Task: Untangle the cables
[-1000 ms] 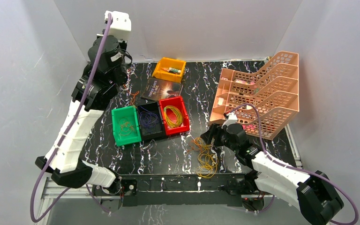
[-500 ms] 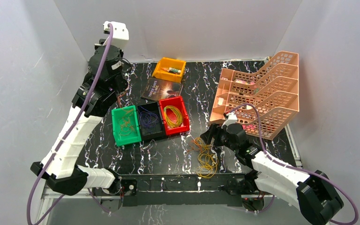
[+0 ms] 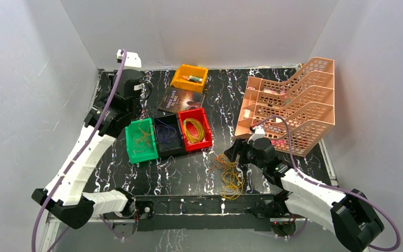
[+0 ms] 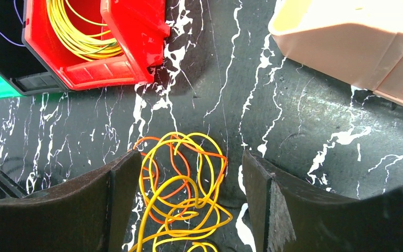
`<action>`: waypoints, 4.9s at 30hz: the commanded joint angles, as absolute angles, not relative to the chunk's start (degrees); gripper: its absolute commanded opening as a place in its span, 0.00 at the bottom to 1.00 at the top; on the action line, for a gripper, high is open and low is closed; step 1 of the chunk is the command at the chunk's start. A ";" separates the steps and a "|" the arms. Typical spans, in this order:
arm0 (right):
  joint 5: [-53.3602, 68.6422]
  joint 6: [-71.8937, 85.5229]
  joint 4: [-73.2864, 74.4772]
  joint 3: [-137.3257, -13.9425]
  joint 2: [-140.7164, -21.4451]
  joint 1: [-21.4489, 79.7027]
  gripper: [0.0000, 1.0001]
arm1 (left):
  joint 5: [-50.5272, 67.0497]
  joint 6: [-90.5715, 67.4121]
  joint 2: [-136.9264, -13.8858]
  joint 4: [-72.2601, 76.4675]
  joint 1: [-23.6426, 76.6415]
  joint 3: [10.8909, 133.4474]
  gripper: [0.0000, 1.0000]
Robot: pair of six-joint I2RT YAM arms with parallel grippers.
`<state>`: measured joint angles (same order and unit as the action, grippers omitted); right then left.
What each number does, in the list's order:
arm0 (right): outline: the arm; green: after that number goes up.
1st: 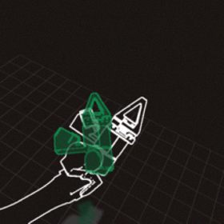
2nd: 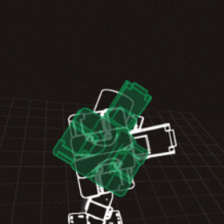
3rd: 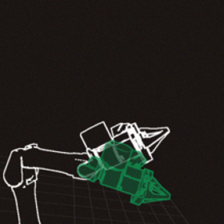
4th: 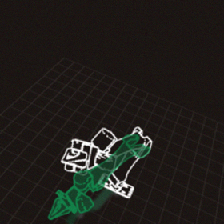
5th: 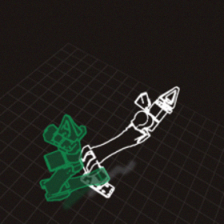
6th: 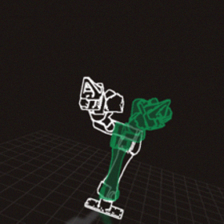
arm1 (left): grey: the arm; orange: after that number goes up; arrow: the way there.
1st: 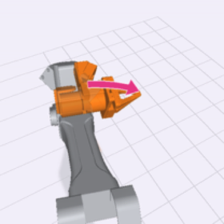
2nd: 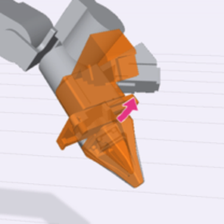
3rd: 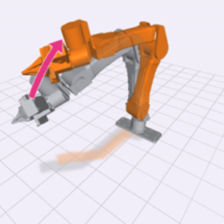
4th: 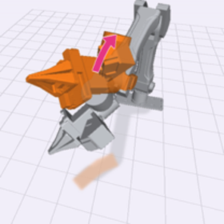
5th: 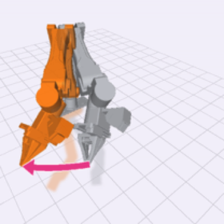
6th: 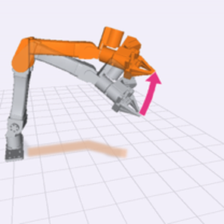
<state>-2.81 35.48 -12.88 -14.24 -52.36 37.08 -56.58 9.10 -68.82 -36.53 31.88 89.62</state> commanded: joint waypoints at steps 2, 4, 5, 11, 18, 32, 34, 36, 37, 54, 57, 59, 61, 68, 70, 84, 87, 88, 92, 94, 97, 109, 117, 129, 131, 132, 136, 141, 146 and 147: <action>-2.61 34.11 -13.92 -17.43 -52.36 36.85 0.79 | -49.51 -1.32 -68.37 -44.90 27.02 85.35 0.00; -2.61 34.06 -13.90 -17.53 -52.54 36.91 0.79 | -47.48 -2.28 -67.86 -44.56 25.61 84.18 0.00; -2.60 34.10 -13.96 -17.57 -52.75 36.91 0.79 | -46.70 -2.42 -67.78 -44.41 25.01 83.86 0.00; -2.36 34.36 -14.19 -17.43 -52.99 36.85 0.79 | -48.14 -2.75 -68.15 -45.80 21.16 84.55 0.00; -2.04 34.37 -14.68 -17.31 -53.52 36.85 0.80 | -53.35 -3.21 -67.49 -47.63 17.45 85.94 0.00; -2.03 34.71 -15.28 -16.46 -53.59 36.89 0.80 | -56.57 1.66 -69.81 -43.34 15.55 92.85 0.00; -1.98 34.74 -15.46 -16.50 -53.77 36.85 0.80 | -56.06 3.29 -70.54 -41.29 15.43 94.93 0.00; -1.87 34.72 -15.71 -16.51 -53.95 36.83 0.80 | -55.41 4.90 -71.69 -39.88 15.45 97.16 0.00; -1.88 34.65 -15.80 -16.51 -54.06 36.87 0.80 | -55.15 5.70 -72.34 -39.34 15.39 98.34 0.00; -1.68 34.72 -16.60 -16.08 -55.25 36.85 0.80 | -43.57 8.23 -78.12 -36.67 15.41 107.61 0.00; -0.91 34.53 -17.22 -16.45 -56.45 36.83 0.80 | -39.81 7.71 -80.00 -36.97 15.39 112.34 0.00; -0.69 34.62 -17.34 -16.42 -56.78 36.89 0.80 | -37.16 7.71 -81.82 -37.40 15.41 115.23 0.00; -0.55 34.63 -17.16 -16.26 -56.53 36.86 0.80 | -36.62 7.78 -82.60 -37.31 15.41 116.06 0.00; 0.23 34.34 -17.70 -16.82 -58.01 36.91 0.80 | -41.66 9.52 -78.73 -35.47 15.47 107.52 0.00; 0.37 34.49 -17.87 -16.79 -58.40 36.87 0.80 | -40.65 7.30 -76.60 -36.83 15.41 104.80 0.00; 2.03 34.65 -18.92 -17.57 -61.04 36.89 0.80 | -40.99 -1.31 -67.69 -43.57 15.41 92.74 0.00; 2.57 34.80 -19.05 -17.75 -61.43 36.84 0.80 | -42.15 -1.96 -67.22 -44.85 15.46 90.12 0.00; 2.55 34.78 -19.04 -17.71 -61.51 36.90 0.80 | -42.07 -2.45 -66.99 -45.23 15.39 89.03 0.00; 2.54 34.79 -18.90 -17.51 -61.43 36.87 0.80 | -39.53 -4.90 -65.88 -45.91 15.43 84.25 0.00; 2.62 34.93 -18.85 -17.49 -61.30 36.90 0.80 | -38.40 -6.32 -65.60 -46.33 15.45 82.28 0.00; 2.65 35.07 -18.83 -17.36 -61.35 36.87 0.80 | -36.63 -7.95 -65.22 -46.49 15.39 79.69 0.00; 3.27 35.20 -18.85 -17.27 -61.69 36.88 0.80 | -31.63 -11.72 -65.08 -44.13 15.43 70.96 0.00; 3.01 35.32 -18.46 -17.13 -61.09 36.91 0.80 | -28.94 -12.35 -66.94 -39.47 15.43 64.59 0.00; 2.81 35.23 -18.33 -16.91 -60.75 36.83 0.80 | -26.07 -12.45 -72.09 -30.17 15.42 57.14 0.00; 2.79 35.20 -18.33 -16.93 -60.73 36.87 0.80 | -25.94 -12.33 -73.55 -29.15 15.32 56.74 0.00; 2.81 35.24 -18.34 -16.96 -60.73 36.84 0.80 | -25.93 -12.23 -74.16 -28.68 15.25 56.50 0.00; 2.81 35.02 -18.39 -17.08 -60.81 36.90 0.80 | -25.25 -11.88 -77.75 -28.55 15.06 56.79 0.00; 2.63 35.06 -18.71 -16.88 -60.67 36.90 0.80 | -24.07 -10.97 -83.96 -29.94 14.74 58.55 0.00; 2.61 35.40 -19.08 -16.22 -60.38 36.89 0.80 | -26.11 -10.46 -89.70 -32.14 14.33 60.36 0.00; 2.48 35.41 -19.07 -16.16 -60.36 36.85 0.80 | -26.30 -10.55 -90.30 -32.31 14.26 60.29 0.00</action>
